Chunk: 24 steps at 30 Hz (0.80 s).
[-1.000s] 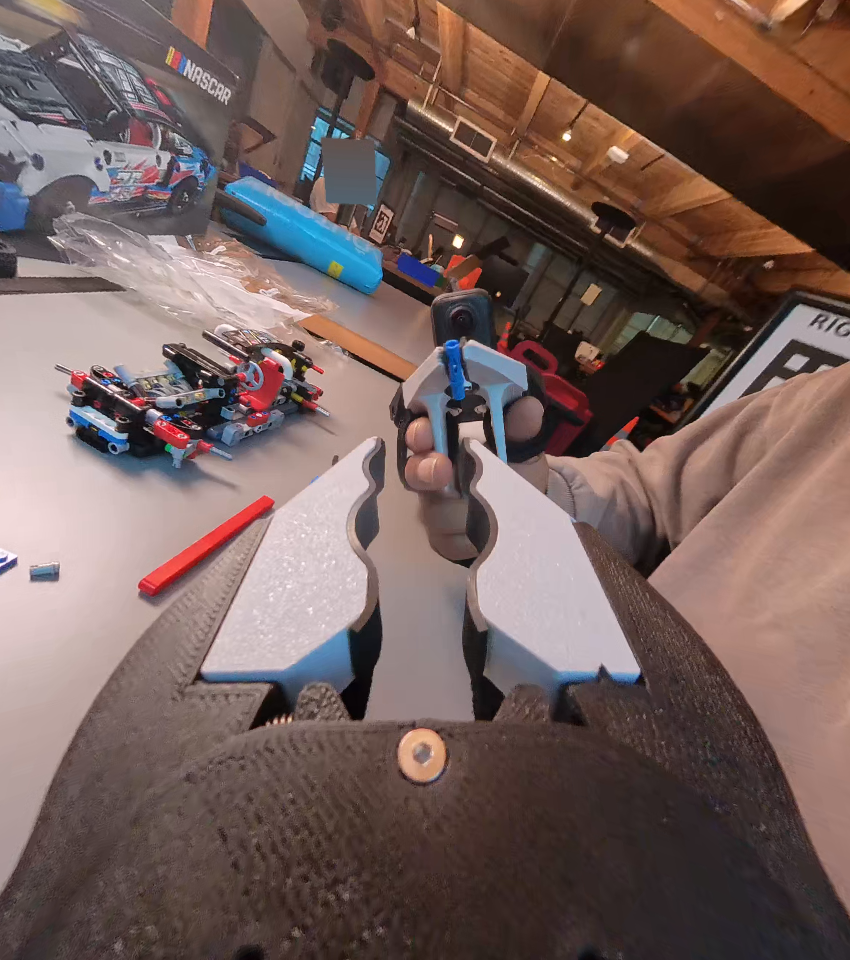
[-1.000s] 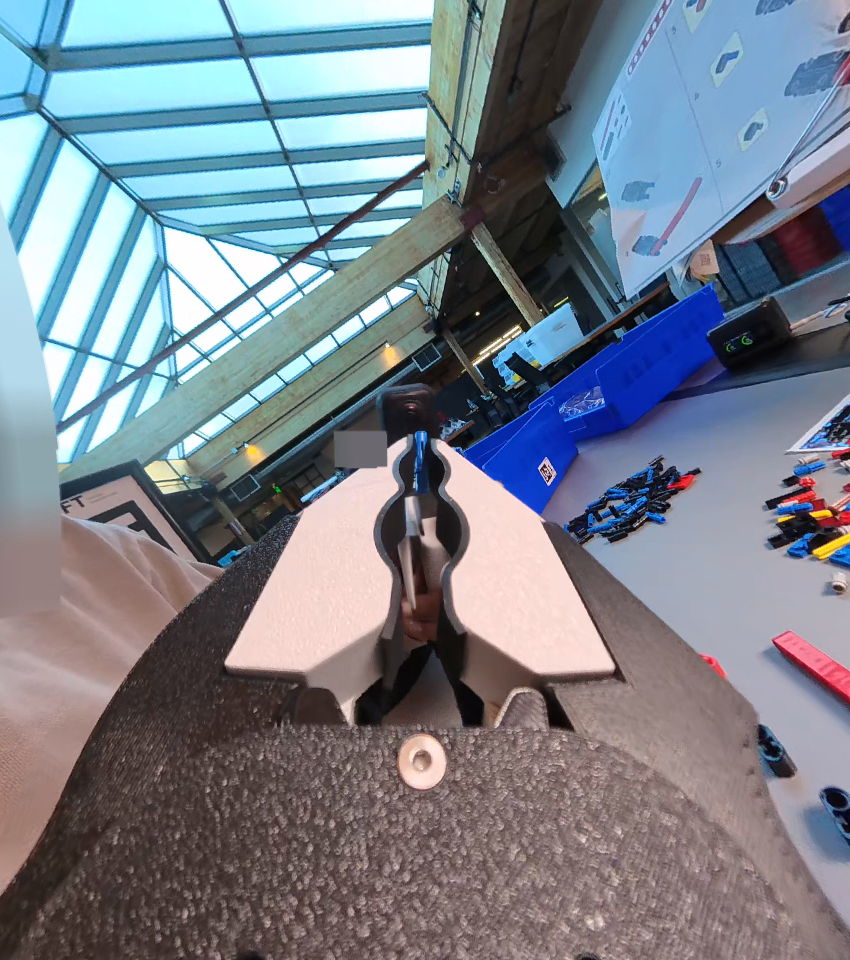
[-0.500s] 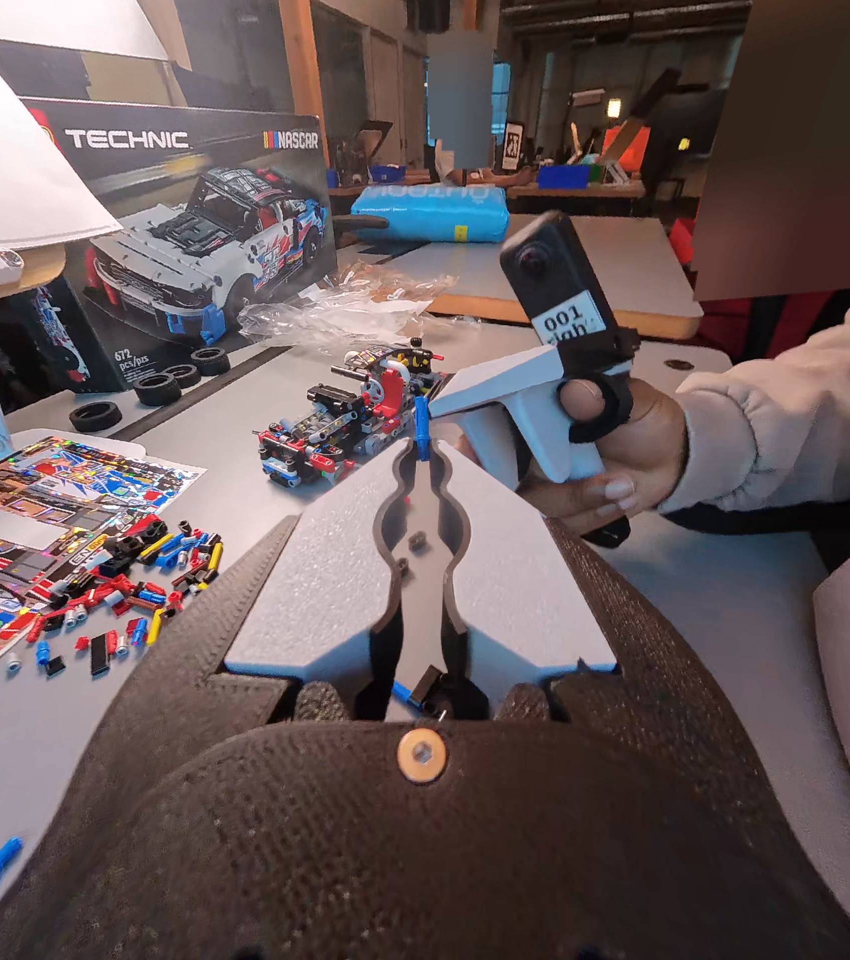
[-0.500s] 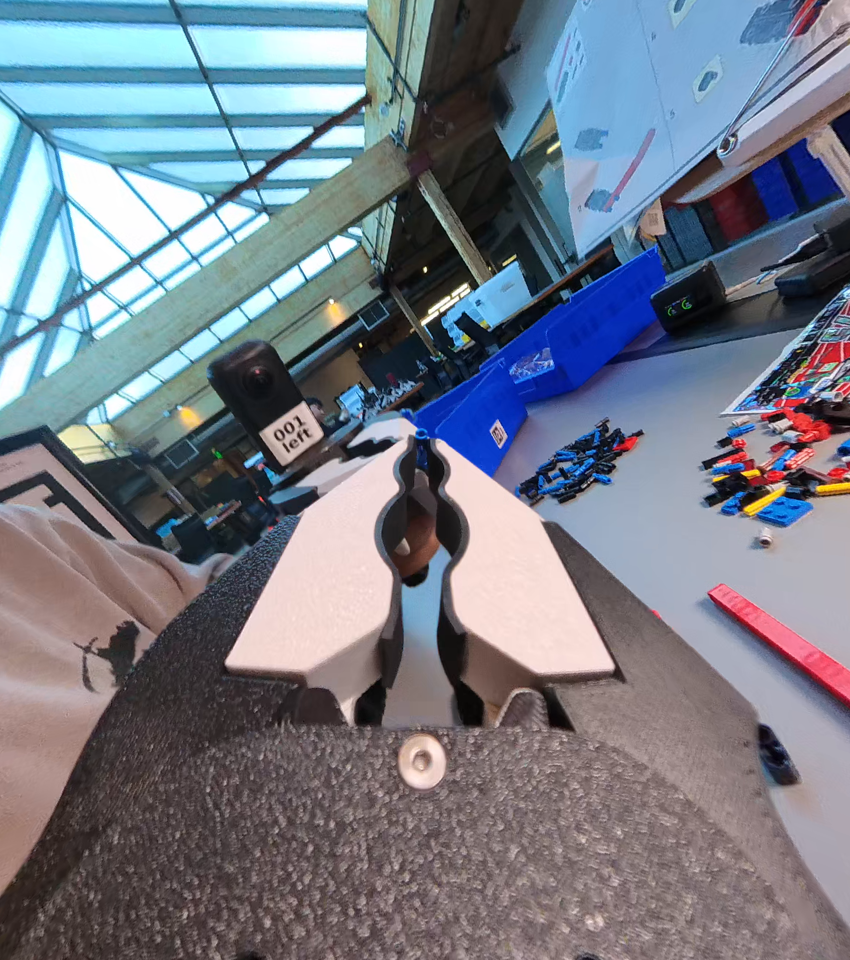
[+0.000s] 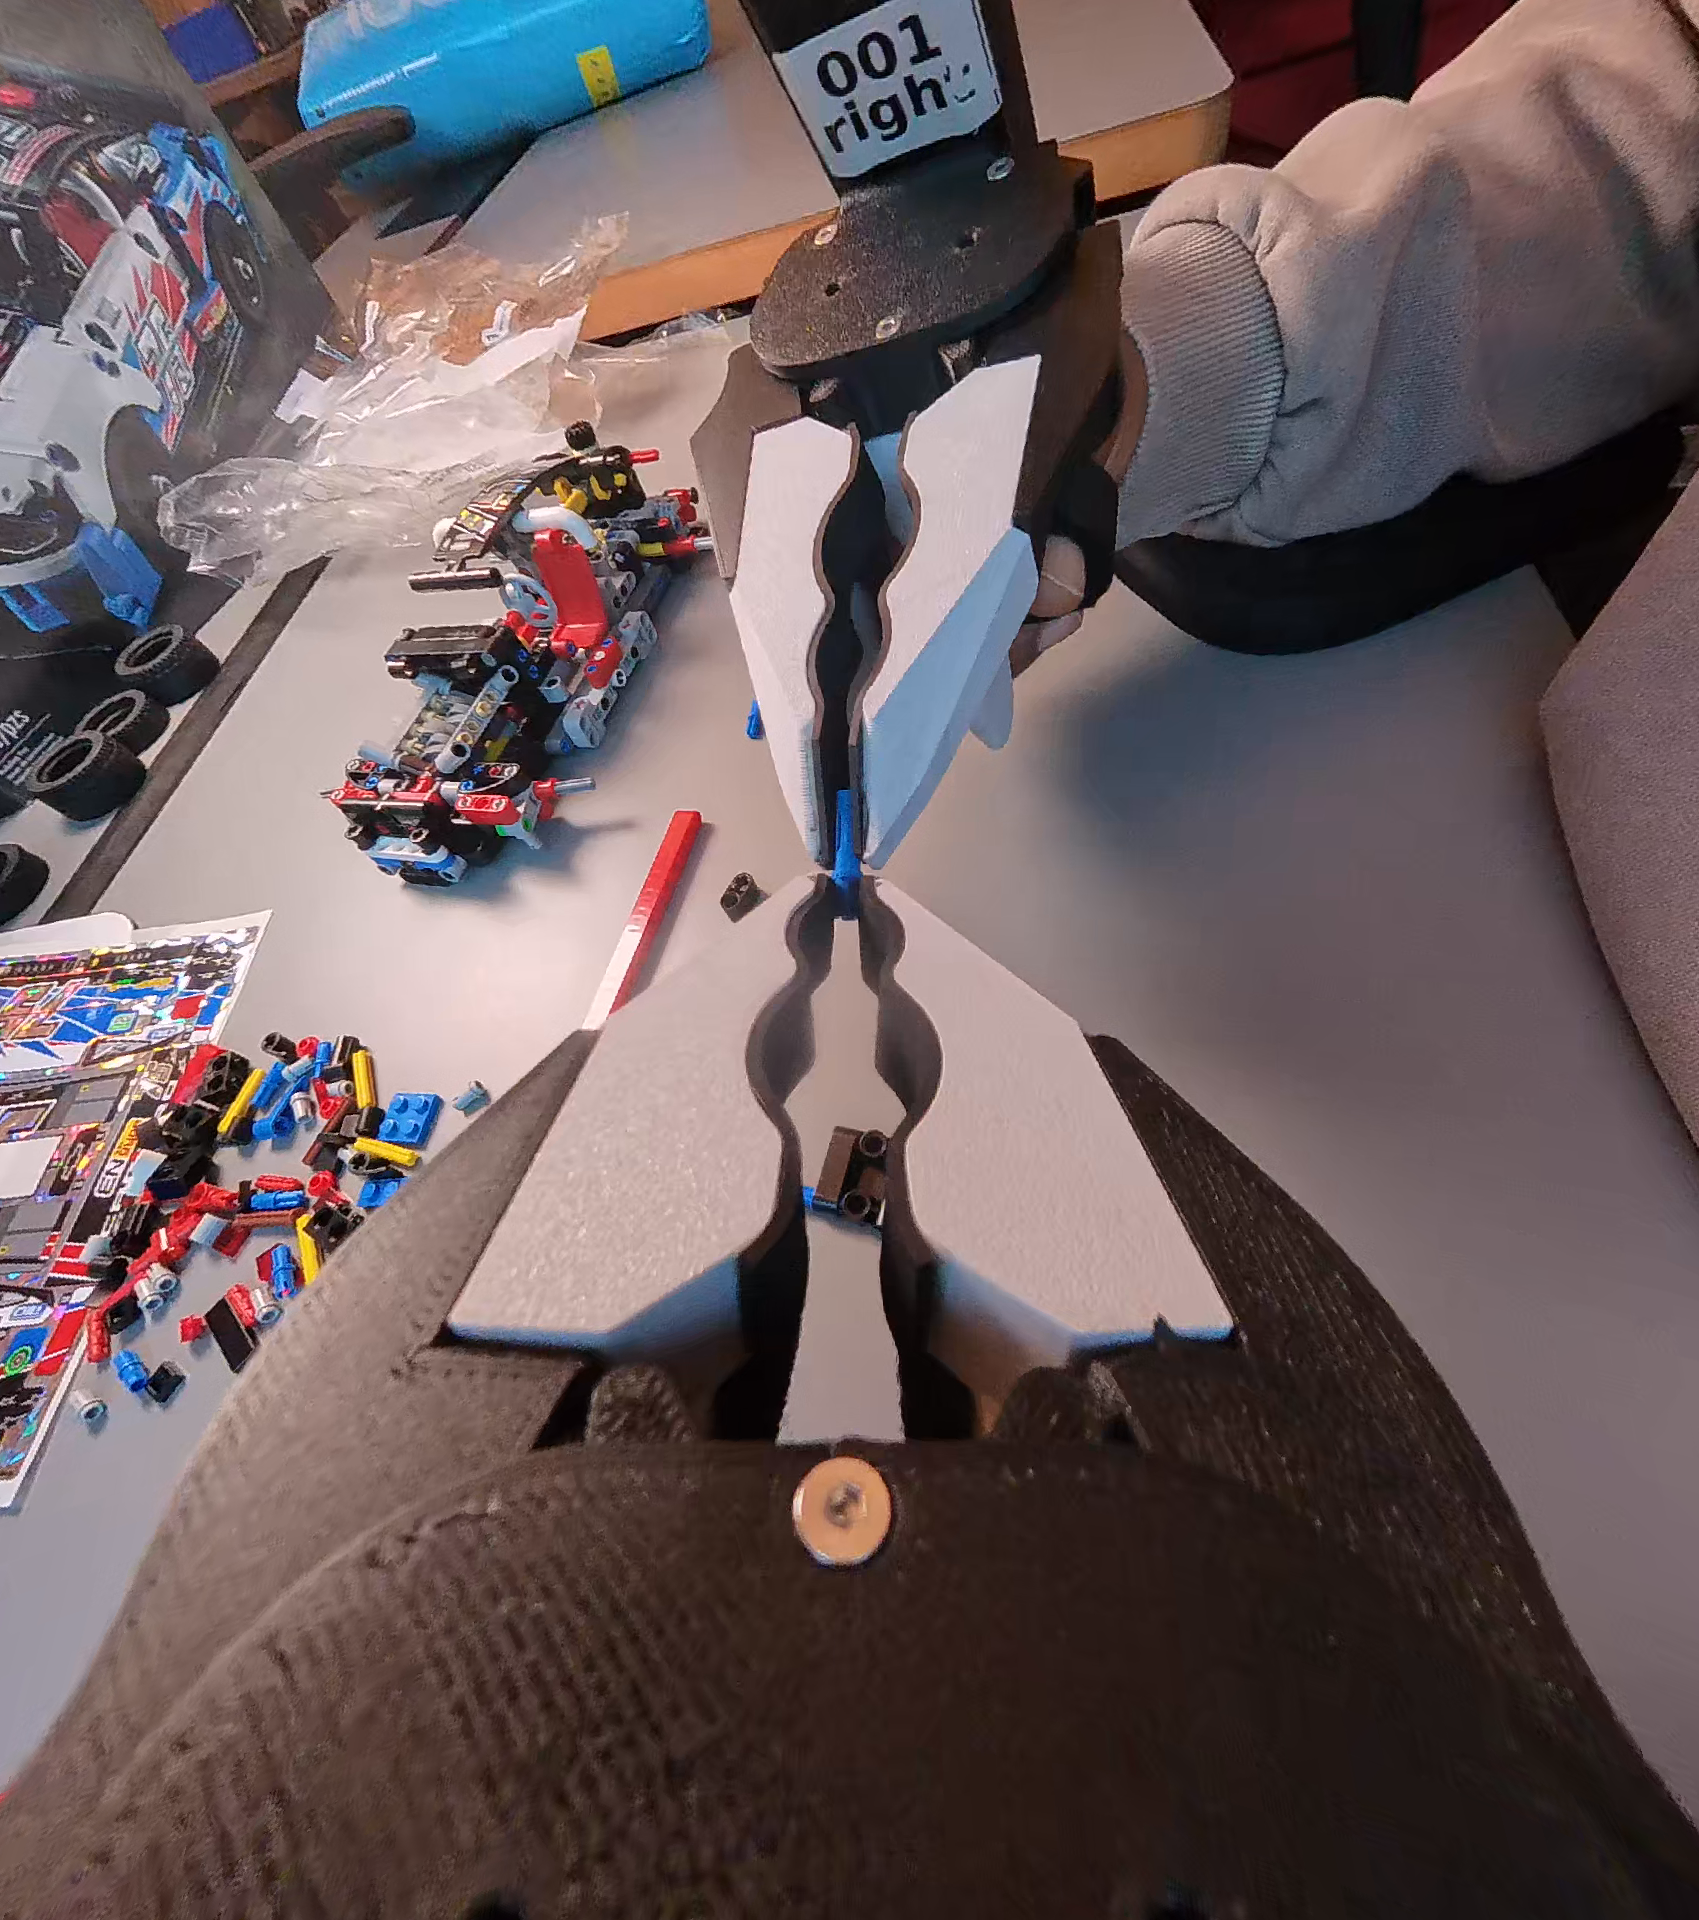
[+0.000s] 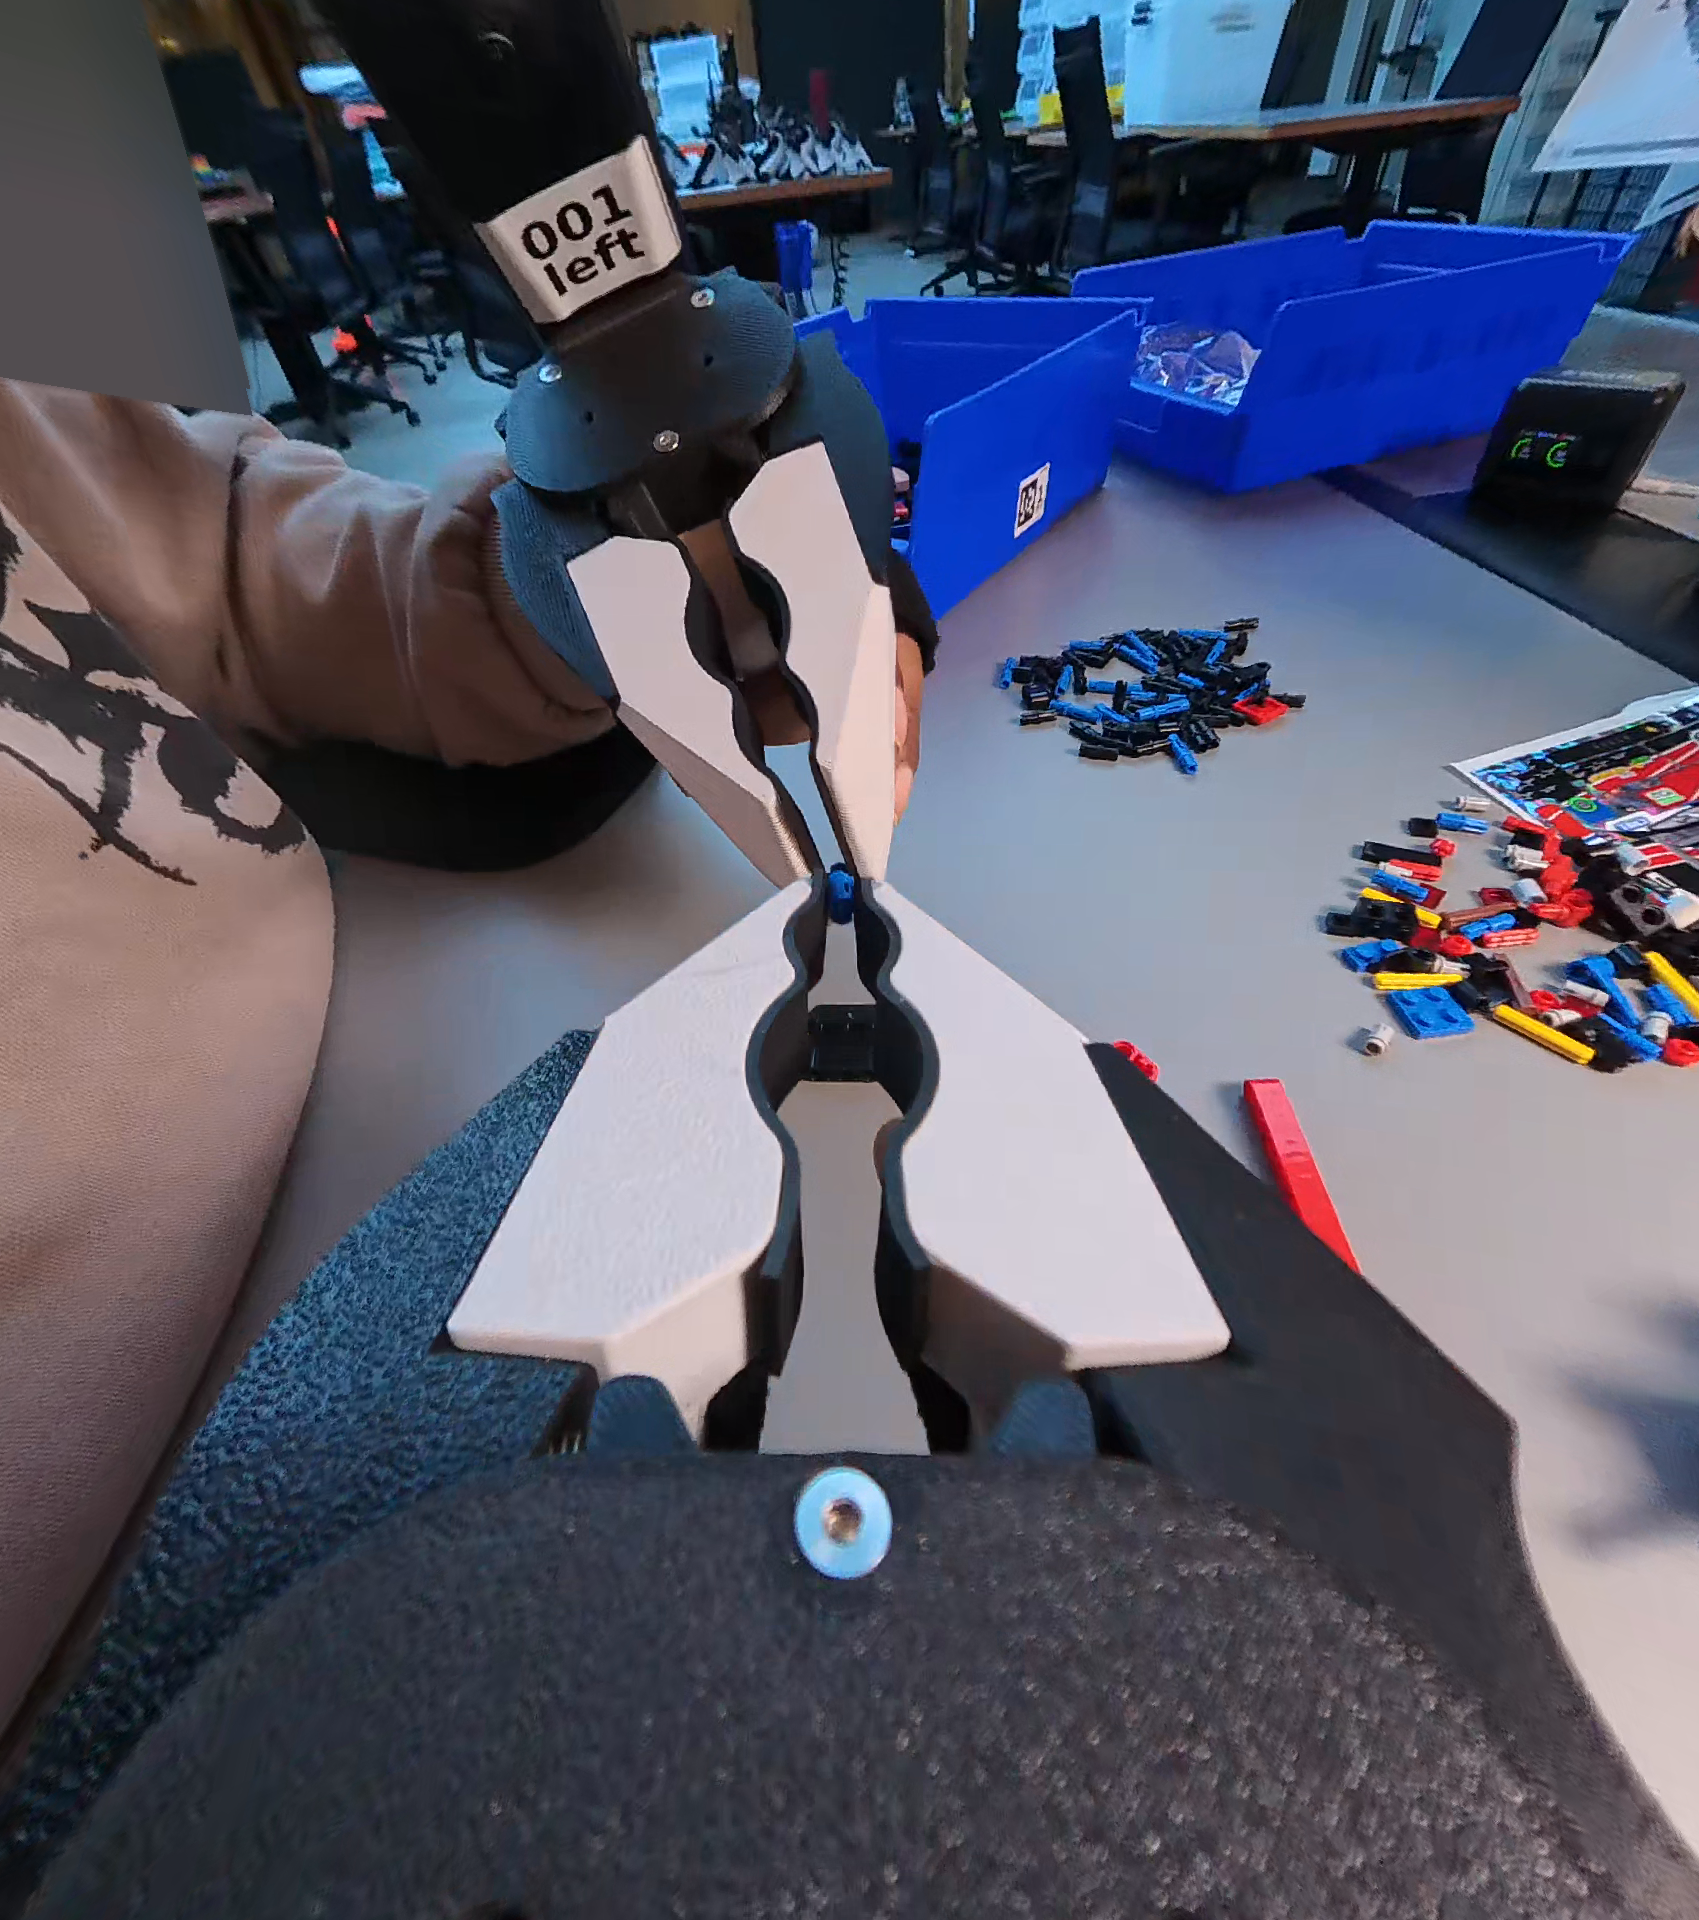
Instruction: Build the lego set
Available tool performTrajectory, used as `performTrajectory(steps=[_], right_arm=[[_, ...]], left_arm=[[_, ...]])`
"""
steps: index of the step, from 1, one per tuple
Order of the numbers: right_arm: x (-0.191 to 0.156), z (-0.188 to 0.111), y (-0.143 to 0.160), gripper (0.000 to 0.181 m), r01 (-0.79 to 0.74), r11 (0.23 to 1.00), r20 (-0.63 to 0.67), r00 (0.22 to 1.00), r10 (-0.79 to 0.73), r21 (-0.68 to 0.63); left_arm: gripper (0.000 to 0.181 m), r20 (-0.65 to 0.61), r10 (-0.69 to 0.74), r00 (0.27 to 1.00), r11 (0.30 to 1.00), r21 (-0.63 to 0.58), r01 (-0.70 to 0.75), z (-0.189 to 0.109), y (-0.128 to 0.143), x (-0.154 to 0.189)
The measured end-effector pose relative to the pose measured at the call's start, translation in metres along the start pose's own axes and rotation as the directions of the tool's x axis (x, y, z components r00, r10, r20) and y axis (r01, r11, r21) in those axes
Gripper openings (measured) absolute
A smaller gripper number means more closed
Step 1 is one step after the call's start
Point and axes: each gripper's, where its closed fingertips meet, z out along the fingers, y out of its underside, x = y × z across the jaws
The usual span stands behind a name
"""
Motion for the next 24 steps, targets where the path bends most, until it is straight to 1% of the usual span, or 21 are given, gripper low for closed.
performTrajectory(steps=[4, 6, 7, 8, 9, 10, 12, 14, 16, 17, 19, 20, 21, 23, 24], right_arm=[[0.0, 0.0, -0.001, 0.002, 0.008, 1.0, 0.003, 1.0, -0.008, 0.001], [0.001, -0.002, -0.005, 0.002, 0.006, 1.0, -0.005, 1.0, -0.006, 0.012], [0.003, -0.003, -0.007, 0.002, 0.001, 1.0, -0.012, 1.0, 0.0, 0.025], [0.007, -0.007, -0.011, 0.002, -0.009, 0.999, -0.026, 1.0, 0.01, 0.043], [0.012, -0.012, -0.015, 0.002, -0.023, 0.998, -0.038, 0.999, 0.025, 0.06], [0.017, -0.017, -0.019, 0.002, -0.036, 0.997, -0.048, 0.998, 0.04, 0.074], [0.027, -0.027, -0.022, 0.002, -0.055, 0.994, -0.069, 0.996, 0.061, 0.09], [0.033, -0.033, -0.02, 0.002, -0.072, 0.993, -0.087, 0.993, 0.08, 0.092], [0.036, -0.033, -0.015, 0.002, -0.085, 0.993, -0.104, 0.99, 0.094, 0.083], [0.038, -0.033, -0.013, 0.002, -0.087, 0.994, -0.117, 0.989, 0.095, 0.073], [0.04, -0.031, -0.009, 0.002, -0.083, 0.995, -0.138, 0.986, 0.09, 0.053], [0.041, -0.032, -0.007, 0.002, -0.082, 0.996, -0.151, 0.985, 0.088, 0.044], [0.043, -0.032, -0.006, 0.002, -0.082, 0.996, -0.164, 0.983, 0.087, 0.037], [0.046, -0.034, -0.005, 0.002, -0.092, 0.995, -0.182, 0.978, 0.096, 0.032], [0.047, -0.034, -0.004, 0.002, -0.099, 0.995, -0.187, 0.977, 0.103, 0.031]], left_arm=[[0.002, -0.004, -0.016, 1.0, 1.0, 0.021, 0.016, -0.001, -0.002, 0.0], [0.003, 0.0, -0.043, 0.999, 0.998, 0.054, 0.043, -0.002, -0.004, -0.003], [0.009, -0.004, -0.057, 0.998, 0.997, 0.055, 0.057, -0.004, -0.003, -0.005], [0.022, -0.013, -0.071, 0.997, 0.997, 0.032, 0.072, -0.008, 0.002, -0.008], [0.03, -0.036, -0.087, 0.996, 0.996, -0.004, 0.087, -0.011, 0.01, -0.01], [0.033, -0.072, -0.096, 0.993, 0.995, -0.045, 0.093, -0.014, 0.019, -0.009], [0.036, -0.148, -0.095, 0.984, 0.984, -0.162, 0.07, -0.019, 0.045, -0.005], [0.037, -0.205, -0.082, 0.975, 0.954, -0.299, 0.017, -0.02, 0.073, 0.0], [0.038, -0.24, -0.111, 0.964, 0.92, -0.391, 0.009, -0.017, 0.087, 0.005], [0.039, -0.231, -0.131, 0.964, 0.901, -0.434, 0.018, -0.015, 0.091, 0.006], [0.041, -0.212, -0.178, 0.961, 0.875, -0.48, 0.056, -0.011, 0.089, 0.011], [0.043, -0.181, -0.22, 0.958, 0.86, -0.5, 0.103, -0.009, 0.086, 0.013], [0.042, -0.123, -0.276, 0.953, 0.834, -0.524, 0.174, -0.007, 0.085, 0.013], [0.056, -0.045, -0.408, 0.912, 0.769, -0.556, 0.316, -0.006, 0.084, 0.022], [0.062, 0.002, -0.437, 0.899, 0.745, -0.559, 0.364, -0.005, 0.086, 0.025]])
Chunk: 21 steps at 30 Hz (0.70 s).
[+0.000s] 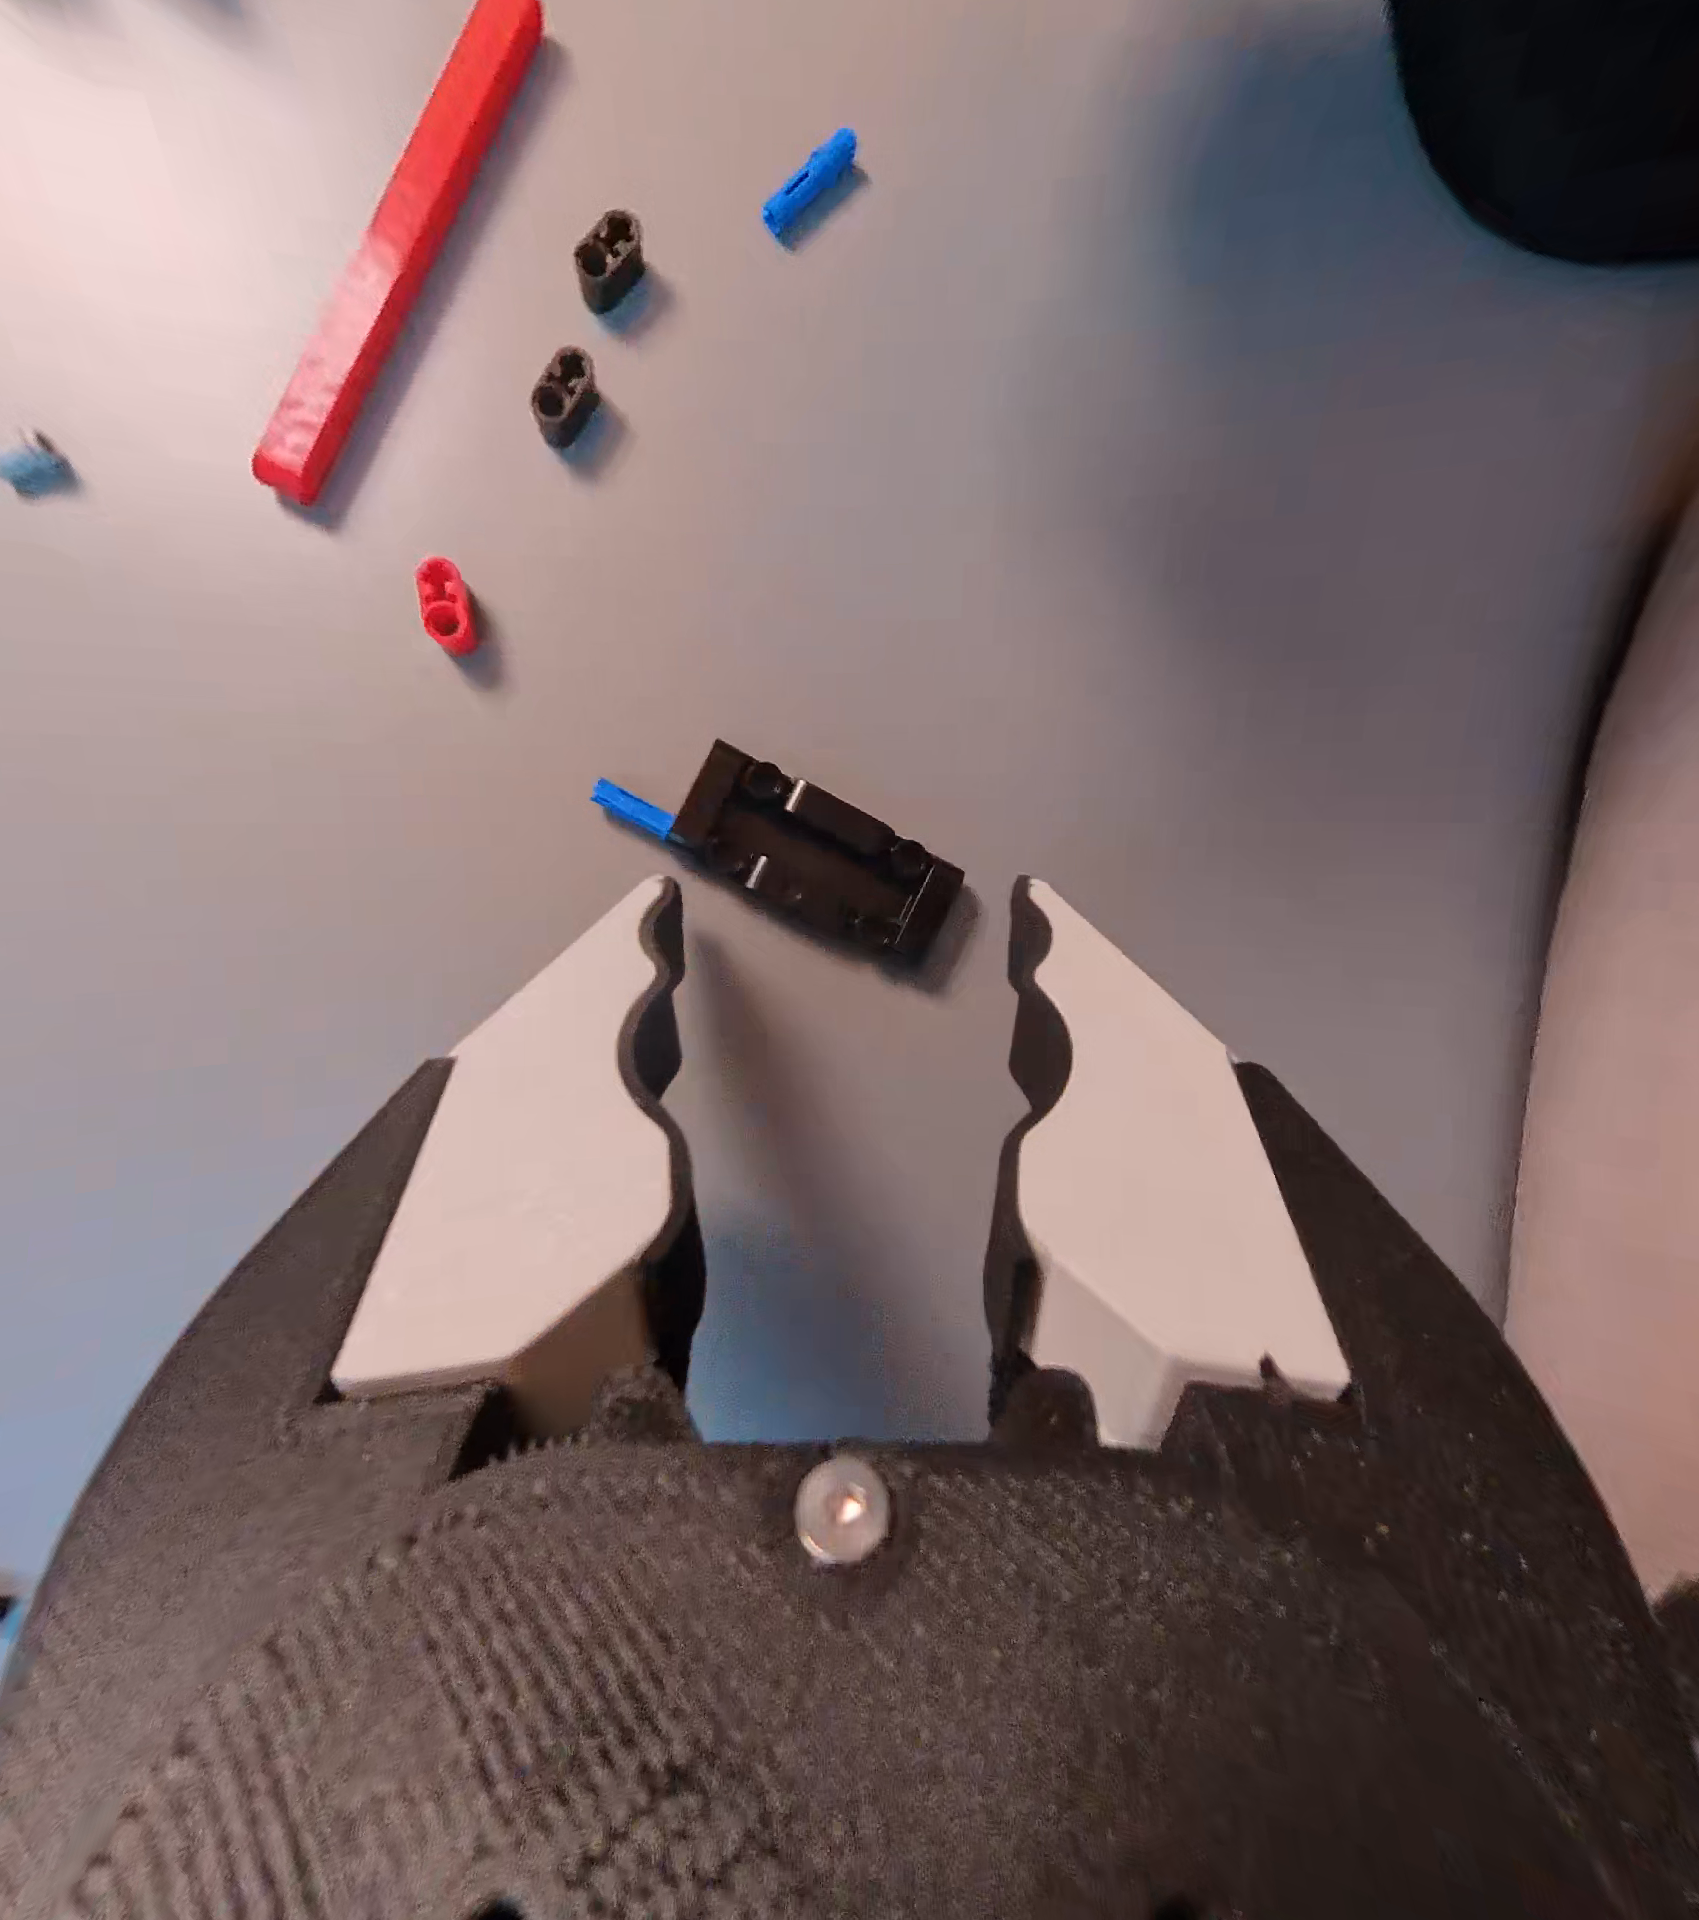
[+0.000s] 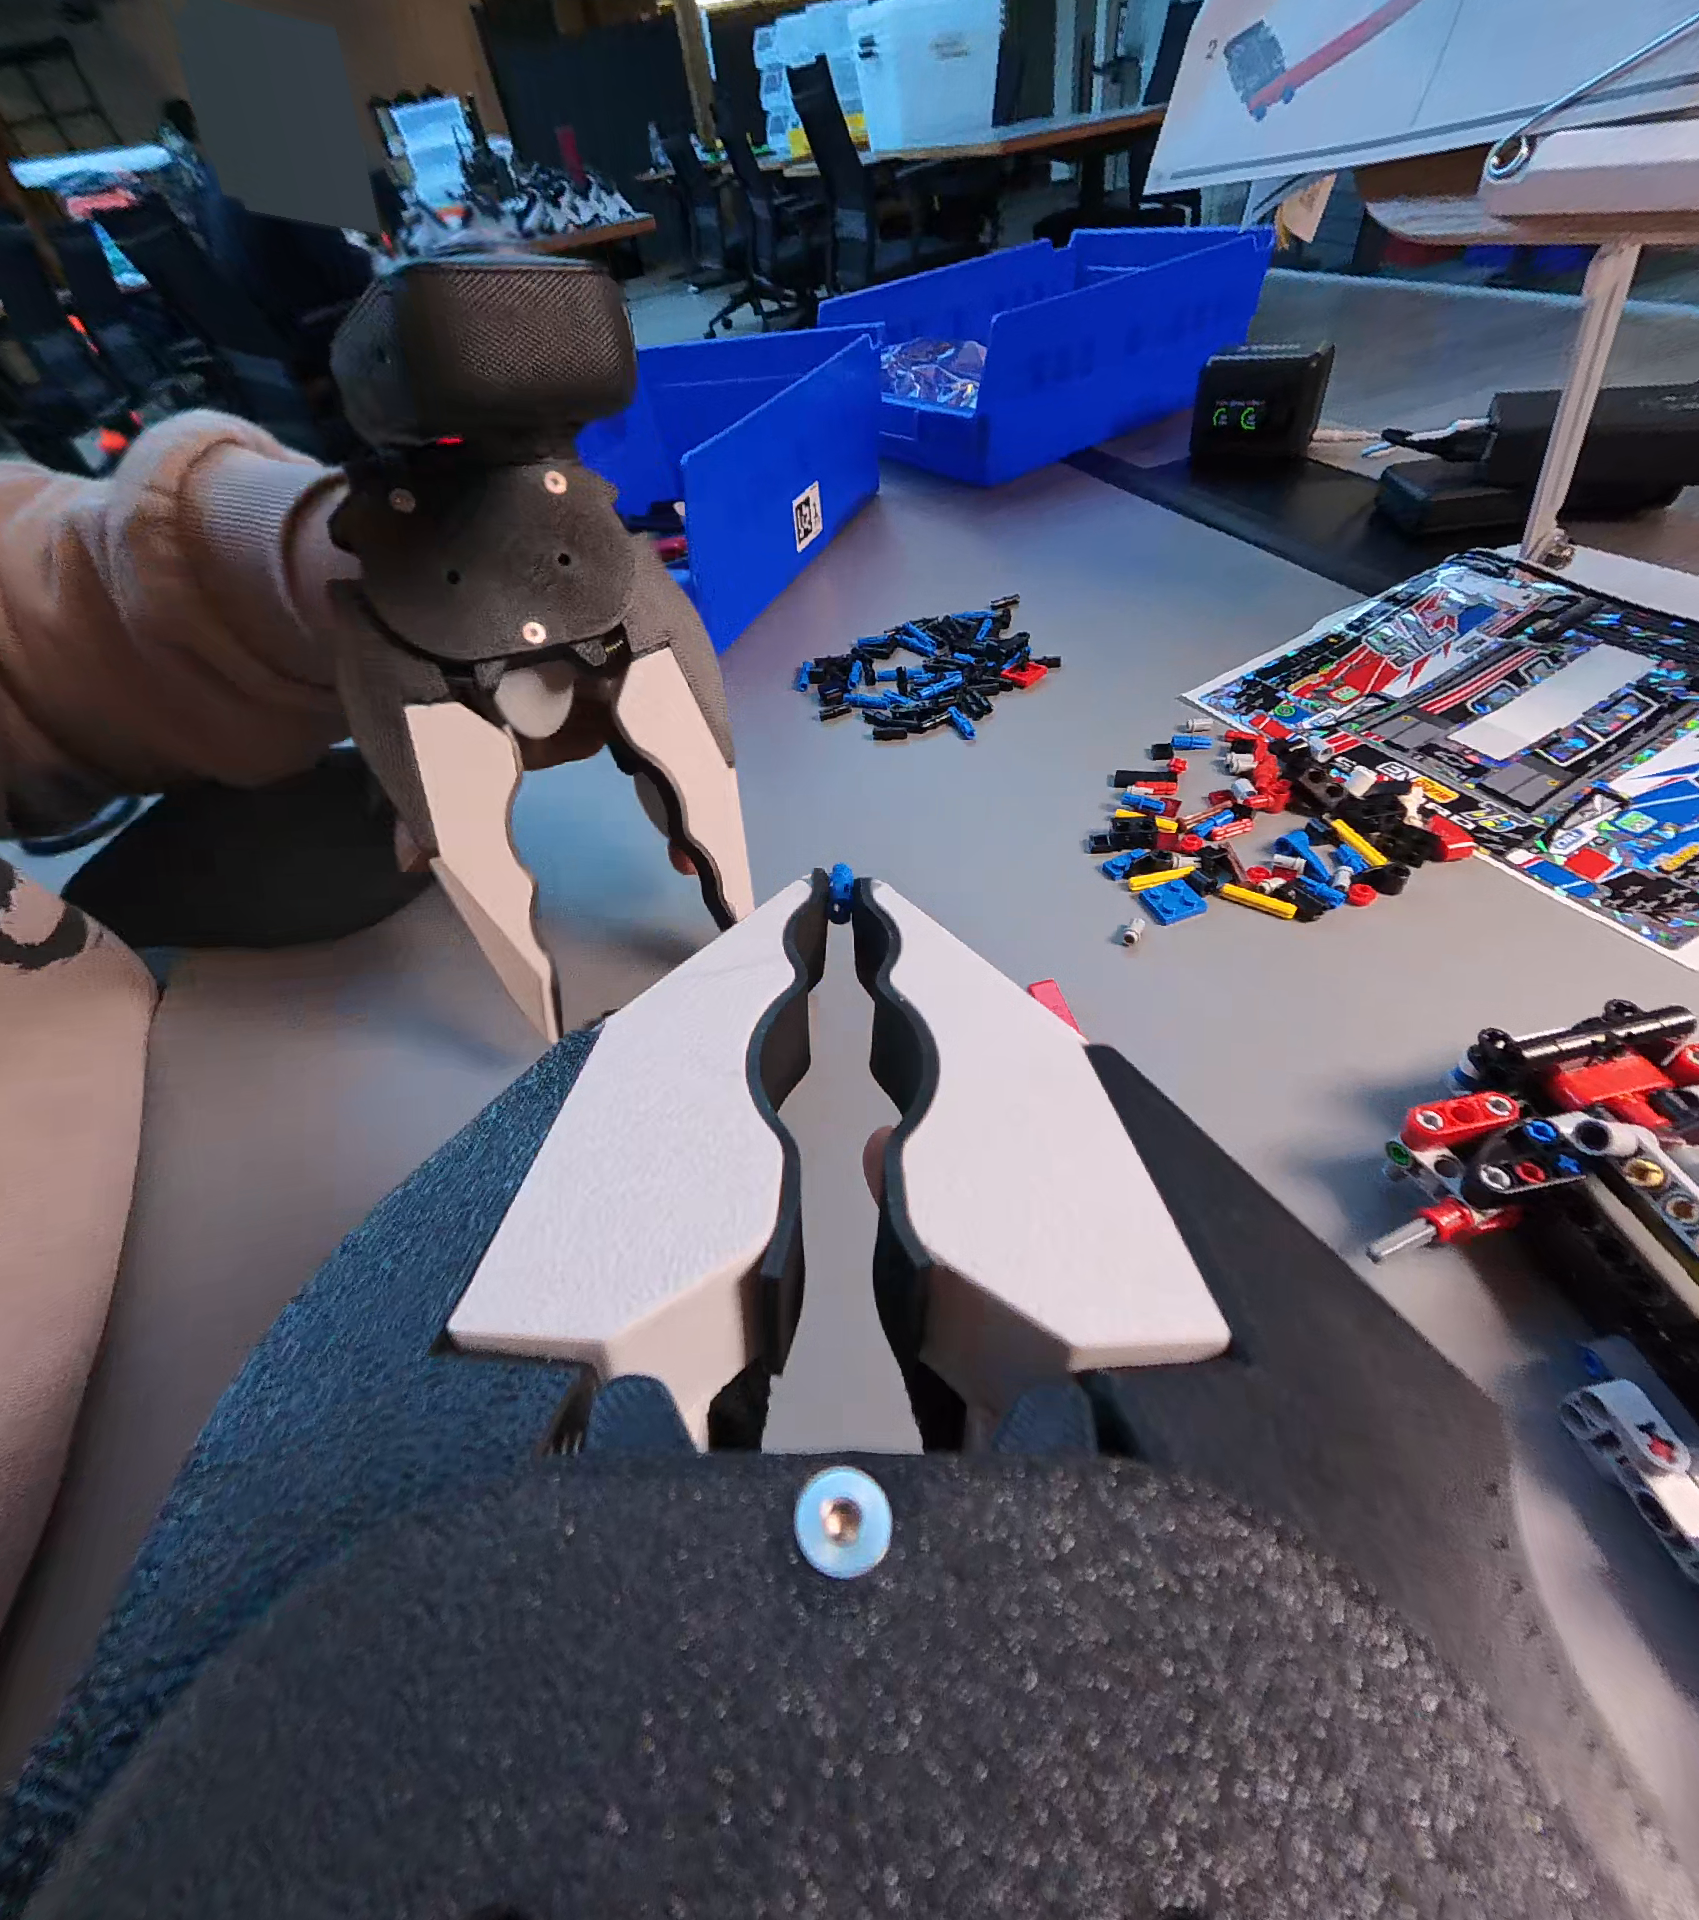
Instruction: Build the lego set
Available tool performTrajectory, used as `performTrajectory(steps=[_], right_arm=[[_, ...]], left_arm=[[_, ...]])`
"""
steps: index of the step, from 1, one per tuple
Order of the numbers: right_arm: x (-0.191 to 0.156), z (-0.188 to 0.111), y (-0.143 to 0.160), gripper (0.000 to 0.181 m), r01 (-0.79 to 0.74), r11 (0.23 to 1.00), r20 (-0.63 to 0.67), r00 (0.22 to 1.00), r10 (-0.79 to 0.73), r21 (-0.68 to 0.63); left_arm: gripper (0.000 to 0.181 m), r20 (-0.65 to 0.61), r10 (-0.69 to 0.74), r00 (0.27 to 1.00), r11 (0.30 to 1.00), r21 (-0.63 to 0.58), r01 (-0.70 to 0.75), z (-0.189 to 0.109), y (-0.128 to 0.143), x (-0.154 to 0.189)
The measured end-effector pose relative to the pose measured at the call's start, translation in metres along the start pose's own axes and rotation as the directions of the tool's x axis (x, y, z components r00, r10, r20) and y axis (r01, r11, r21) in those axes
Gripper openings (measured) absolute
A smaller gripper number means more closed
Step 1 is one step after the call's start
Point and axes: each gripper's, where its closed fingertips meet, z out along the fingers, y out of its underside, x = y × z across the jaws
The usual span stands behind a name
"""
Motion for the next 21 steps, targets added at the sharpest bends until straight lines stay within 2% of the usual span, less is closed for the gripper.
performTrajectory(steps=[2, 4, 6, 8, 9, 11, 12, 16, 19, 21], right_arm=[[0.002, 0.001, 0.001, 0.002, -0.008, 1.0, -0.01, 1.0, 0.008, -0.007], [0.003, 0.002, 0.002, 0.002, -0.015, 1.0, -0.014, 1.0, 0.014, -0.011], [0.001, 0.003, 0.003, 0.002, -0.017, 1.0, -0.005, 1.0, 0.017, -0.009], [-0.001, 0.003, 0.002, 0.002, -0.014, 1.0, 0.001, 1.0, 0.014, -0.005], [-0.003, 0.003, 0.002, 0.002, -0.009, 1.0, 0.005, 1.0, 0.009, -0.003], [-0.006, 0.003, 0.001, 0.002, -0.002, 1.0, 0.02, 1.0, 0.002, 0.0], [-0.008, 0.003, 0.001, 0.002, 0.0, 1.0, 0.025, 1.0, 0.0, 0.0], [-0.01, 0.004, 0.004, 0.002, 0.01, 1.0, 0.033, 0.999, -0.01, -0.014], [-0.012, 0.006, 0.007, 0.002, 0.007, 1.0, 0.045, 0.999, -0.006, -0.022], [-0.012, 0.008, 0.009, 0.002, 0.001, 1.0, 0.052, 0.999, 0.0, -0.027]], left_arm=[[0.072, 0.061, -0.039, 0.997, 0.999, 0.008, 0.038, 0.008, 0.002, 0.002], [0.067, 0.13, -0.04, 0.991, 0.998, 0.045, 0.034, 0.012, -0.003, 0.0], [0.054, 0.177, 0.03, 0.984, 0.998, 0.047, -0.039, 0.014, -0.004, -0.005], [0.04, 0.119, 0.097, 0.988, 0.993, 0.047, -0.104, 0.013, -0.003, -0.005], [0.036, 0.082, 0.175, 0.981, 0.983, 0.049, -0.179, 0.011, -0.001, -0.005], [0.036, 0.048, 0.293, 0.955, 0.953, 0.071, -0.296, 0.005, 0.004, -0.012], [0.036, 0.056, 0.303, 0.951, 0.949, 0.075, -0.306, 0.002, 0.006, -0.019], [0.052, 0.103, 0.186, 0.977, 0.979, 0.068, -0.193, -0.005, 0.012, -0.039], [0.051, 0.147, 0.154, 0.977, 0.983, 0.079, -0.167, -0.007, 0.013, -0.042], [0.044, 0.182, 0.14, 0.973, 0.984, 0.08, -0.156, -0.01, 0.015, -0.049]])
